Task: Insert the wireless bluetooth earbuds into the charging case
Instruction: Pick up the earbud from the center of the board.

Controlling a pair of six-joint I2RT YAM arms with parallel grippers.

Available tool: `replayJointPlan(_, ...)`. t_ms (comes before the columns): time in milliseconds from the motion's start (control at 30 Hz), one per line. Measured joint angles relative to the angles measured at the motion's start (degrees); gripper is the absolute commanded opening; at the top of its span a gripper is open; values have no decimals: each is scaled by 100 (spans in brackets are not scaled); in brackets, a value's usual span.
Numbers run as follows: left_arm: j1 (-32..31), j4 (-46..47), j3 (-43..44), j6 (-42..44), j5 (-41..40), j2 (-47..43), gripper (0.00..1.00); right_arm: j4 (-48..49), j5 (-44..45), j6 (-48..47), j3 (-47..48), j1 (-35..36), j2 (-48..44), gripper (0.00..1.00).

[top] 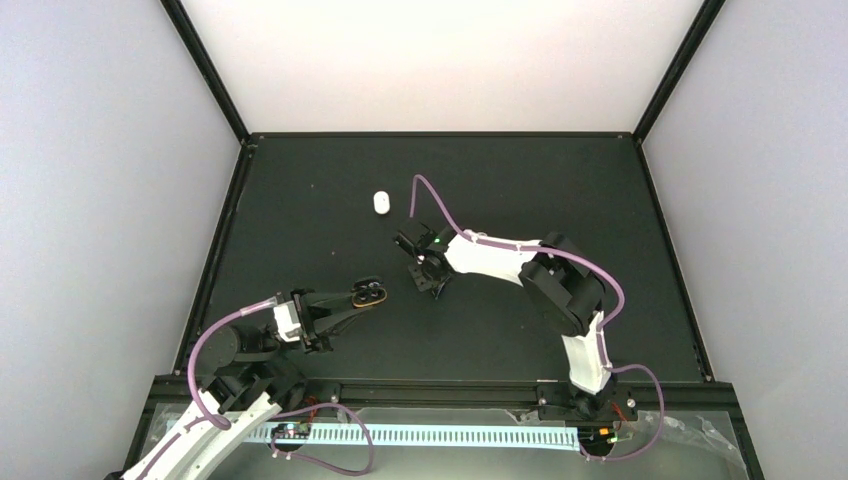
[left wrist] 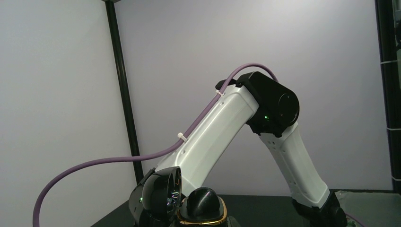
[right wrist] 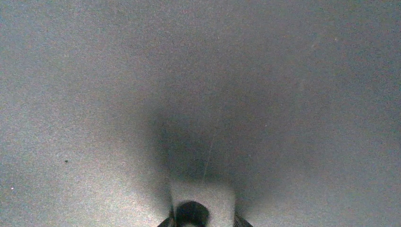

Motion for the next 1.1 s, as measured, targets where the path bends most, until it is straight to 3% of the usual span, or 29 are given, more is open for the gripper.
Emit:
replayJointPlan(700,0,-4,0,0,2,-151,1,-101,133,199,129,142,87,17)
replayJointPlan(1100,0,-4,0,-2,0,-151,1,59,164,317,-37,146,-22,14)
